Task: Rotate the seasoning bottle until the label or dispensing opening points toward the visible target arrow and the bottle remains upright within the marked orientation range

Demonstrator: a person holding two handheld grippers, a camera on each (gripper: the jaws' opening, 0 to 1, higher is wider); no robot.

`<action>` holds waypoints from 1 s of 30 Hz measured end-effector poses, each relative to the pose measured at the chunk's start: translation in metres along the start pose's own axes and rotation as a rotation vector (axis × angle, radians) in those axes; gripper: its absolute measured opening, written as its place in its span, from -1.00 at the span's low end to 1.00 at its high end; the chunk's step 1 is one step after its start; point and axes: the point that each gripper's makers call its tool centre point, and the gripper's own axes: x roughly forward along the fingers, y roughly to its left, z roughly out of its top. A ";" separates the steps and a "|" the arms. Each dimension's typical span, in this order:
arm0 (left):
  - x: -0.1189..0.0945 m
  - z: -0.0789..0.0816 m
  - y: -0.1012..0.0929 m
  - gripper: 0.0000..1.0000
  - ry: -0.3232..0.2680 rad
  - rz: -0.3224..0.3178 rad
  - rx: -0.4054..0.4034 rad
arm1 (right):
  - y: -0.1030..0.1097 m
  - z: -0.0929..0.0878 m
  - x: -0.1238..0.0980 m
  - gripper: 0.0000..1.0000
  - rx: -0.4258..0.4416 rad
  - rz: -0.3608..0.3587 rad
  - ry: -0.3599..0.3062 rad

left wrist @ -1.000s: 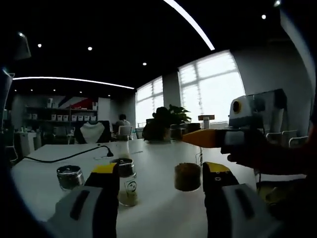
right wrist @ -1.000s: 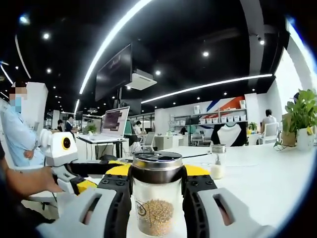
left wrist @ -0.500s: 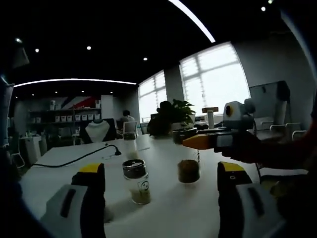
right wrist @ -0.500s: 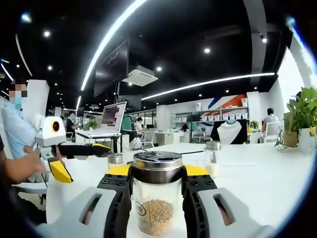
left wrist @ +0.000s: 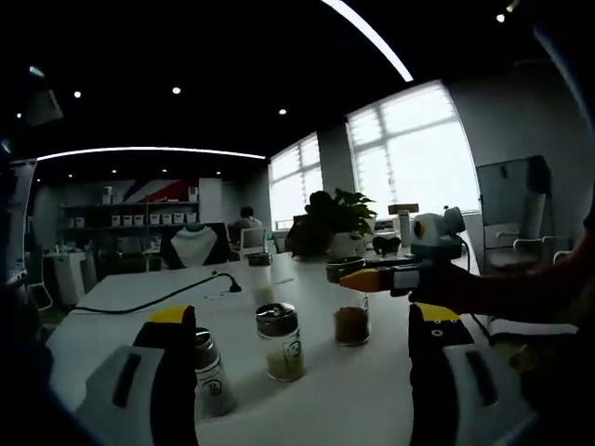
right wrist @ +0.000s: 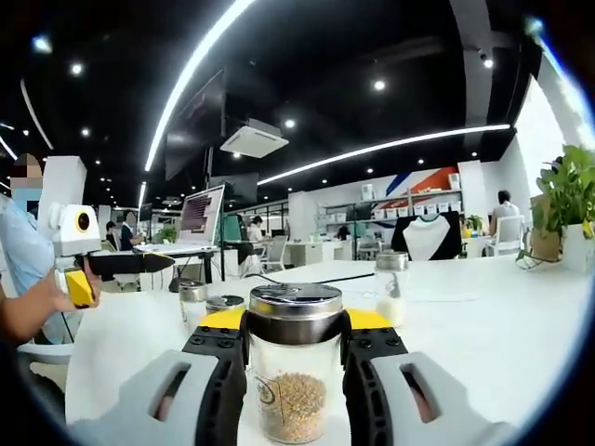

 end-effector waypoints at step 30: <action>-0.003 -0.004 0.009 1.00 0.025 0.032 0.026 | 0.000 -0.002 0.011 -0.26 -0.054 0.096 -0.020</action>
